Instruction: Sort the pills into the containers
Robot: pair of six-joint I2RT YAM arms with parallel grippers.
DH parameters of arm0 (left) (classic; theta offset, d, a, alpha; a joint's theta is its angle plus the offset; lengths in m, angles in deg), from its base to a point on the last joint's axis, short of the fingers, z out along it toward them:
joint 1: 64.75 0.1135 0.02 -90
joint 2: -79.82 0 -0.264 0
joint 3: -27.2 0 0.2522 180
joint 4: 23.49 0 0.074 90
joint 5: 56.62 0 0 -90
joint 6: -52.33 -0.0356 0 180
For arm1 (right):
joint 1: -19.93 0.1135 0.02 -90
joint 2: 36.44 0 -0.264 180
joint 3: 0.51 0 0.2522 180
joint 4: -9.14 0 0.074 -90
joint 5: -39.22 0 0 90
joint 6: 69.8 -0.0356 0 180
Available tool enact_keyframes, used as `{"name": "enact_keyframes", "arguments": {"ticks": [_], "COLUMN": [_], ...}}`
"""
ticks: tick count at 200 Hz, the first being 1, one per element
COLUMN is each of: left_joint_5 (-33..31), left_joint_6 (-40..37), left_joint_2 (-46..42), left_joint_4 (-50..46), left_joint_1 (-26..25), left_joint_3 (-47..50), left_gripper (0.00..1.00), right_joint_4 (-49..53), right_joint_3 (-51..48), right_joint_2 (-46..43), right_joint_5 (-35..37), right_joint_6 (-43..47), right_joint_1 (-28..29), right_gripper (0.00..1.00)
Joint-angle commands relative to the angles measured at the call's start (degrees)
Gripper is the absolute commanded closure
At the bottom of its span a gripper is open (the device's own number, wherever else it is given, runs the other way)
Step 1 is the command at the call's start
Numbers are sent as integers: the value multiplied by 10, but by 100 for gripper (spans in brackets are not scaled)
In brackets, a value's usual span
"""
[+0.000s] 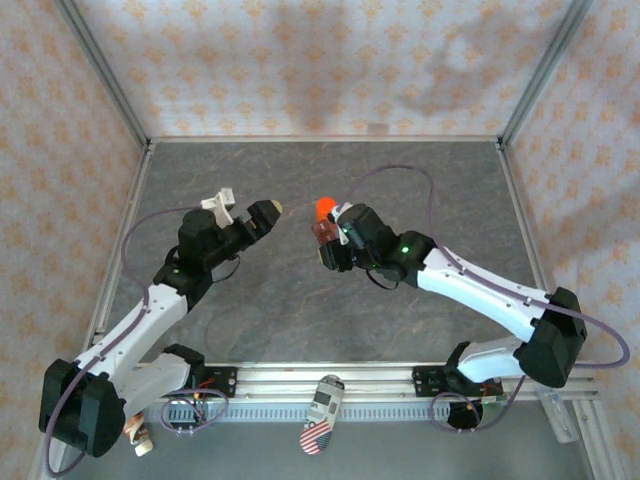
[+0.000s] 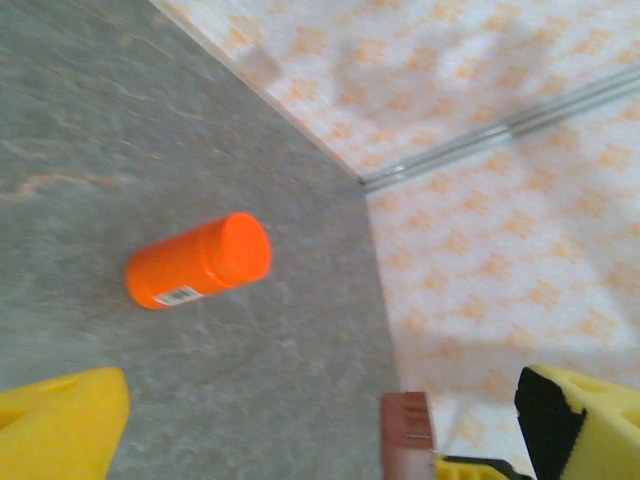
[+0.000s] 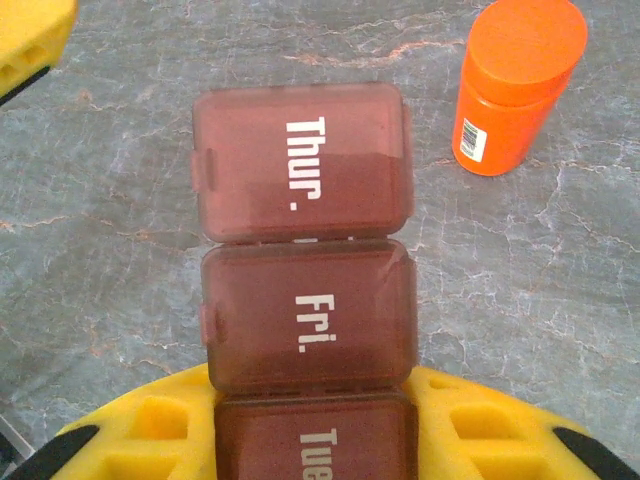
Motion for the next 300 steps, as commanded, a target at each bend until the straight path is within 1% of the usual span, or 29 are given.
{"name": "enact_keyframes", "arguments": {"ticks": [1,48,90,128,243,278,300], "left_joint_5": [27,8,-7,-17,-33,-37,-51], "left_joint_6": [49,87,100,97,98,96,91], "left_joint_2": [4,16,40,61,83,86,83], "left_joint_4": [54,100,127,133,143,141,131], "left_joint_1": [-26,-75,-111,-136,-157,-160,-161], "left_joint_3": [-24,-15,-16,-23,-44,-44,-39], "left_gripper": [0,0,0,0,0,0,0], "right_joint_4": [14,19,18,10,-9,-9,-9], "right_joint_3": [-4,16,36,45,42,39,38], "right_joint_2": [-16,6,32,43,56,54,52], "right_joint_5": [-3,14,24,22,4,9,13], "right_joint_6": [-2,-28,-46,-54,-57,-57,-56], "right_joint_1": [-2,-2,-1,-1,-1,-2,-1], "right_gripper": [77,78,78,78,78,78,78]}}
